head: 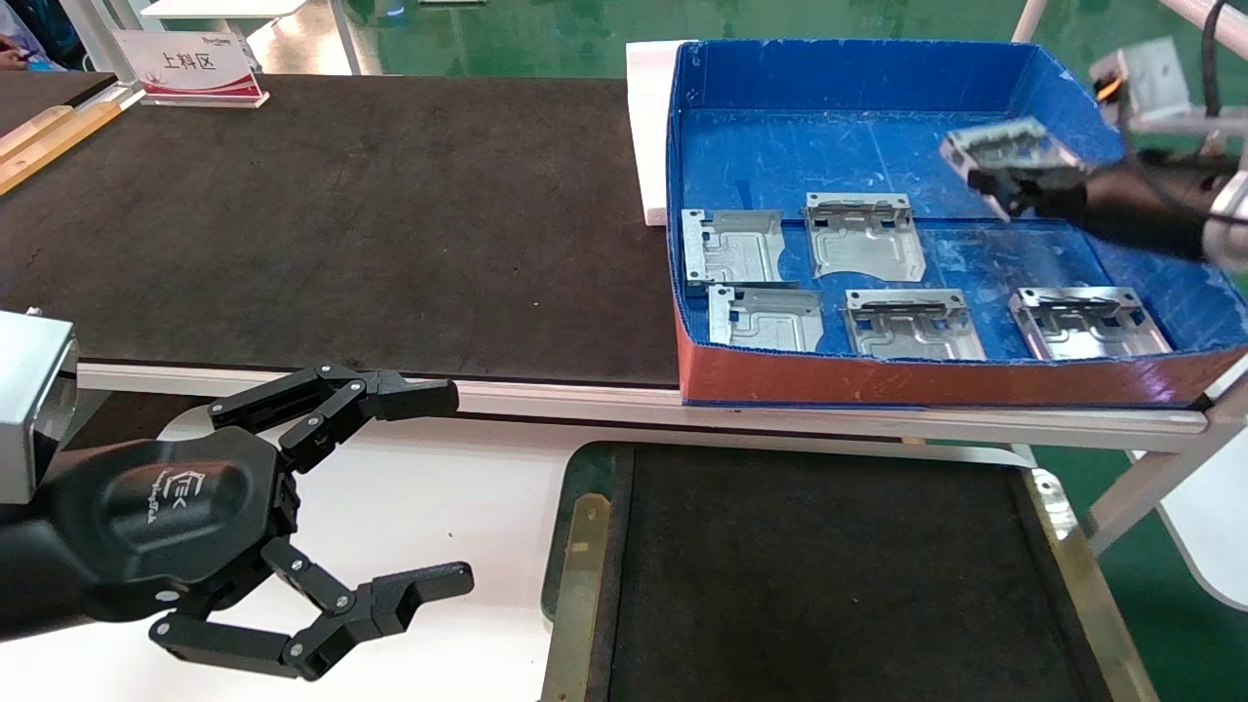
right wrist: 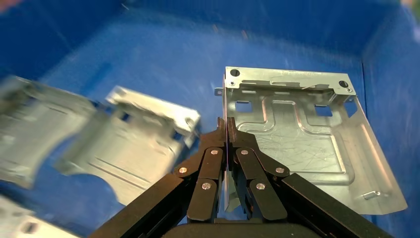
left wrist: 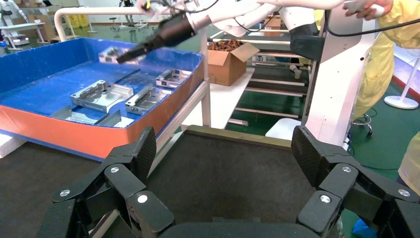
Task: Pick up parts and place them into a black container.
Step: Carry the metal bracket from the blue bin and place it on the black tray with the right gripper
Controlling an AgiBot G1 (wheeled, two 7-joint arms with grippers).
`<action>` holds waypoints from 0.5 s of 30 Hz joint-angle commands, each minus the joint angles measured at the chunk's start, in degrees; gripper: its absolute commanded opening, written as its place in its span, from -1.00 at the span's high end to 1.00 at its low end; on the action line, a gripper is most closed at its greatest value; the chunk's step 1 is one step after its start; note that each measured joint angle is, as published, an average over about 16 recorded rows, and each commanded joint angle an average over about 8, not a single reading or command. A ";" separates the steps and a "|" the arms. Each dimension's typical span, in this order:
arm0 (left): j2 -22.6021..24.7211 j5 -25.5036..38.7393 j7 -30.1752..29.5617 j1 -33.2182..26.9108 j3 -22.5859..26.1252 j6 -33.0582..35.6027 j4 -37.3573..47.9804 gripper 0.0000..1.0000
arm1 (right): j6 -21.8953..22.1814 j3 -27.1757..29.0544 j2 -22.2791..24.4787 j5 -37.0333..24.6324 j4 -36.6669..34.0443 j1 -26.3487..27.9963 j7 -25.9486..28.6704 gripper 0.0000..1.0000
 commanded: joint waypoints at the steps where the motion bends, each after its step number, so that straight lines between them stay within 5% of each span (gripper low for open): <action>1: 0.00 0.00 0.00 0.00 0.00 0.00 0.00 -1.00 | -2.15 0.12 0.57 0.21 1.02 0.79 -0.83 1.00; 8: 0.00 0.00 0.00 0.00 0.00 0.00 0.00 -1.00 | -18.27 1.31 3.44 3.76 9.42 -0.80 -2.76 1.00; 15: 0.00 0.00 0.00 0.00 0.00 0.00 0.00 -1.00 | -32.98 2.42 6.49 9.36 26.00 -6.31 1.13 1.00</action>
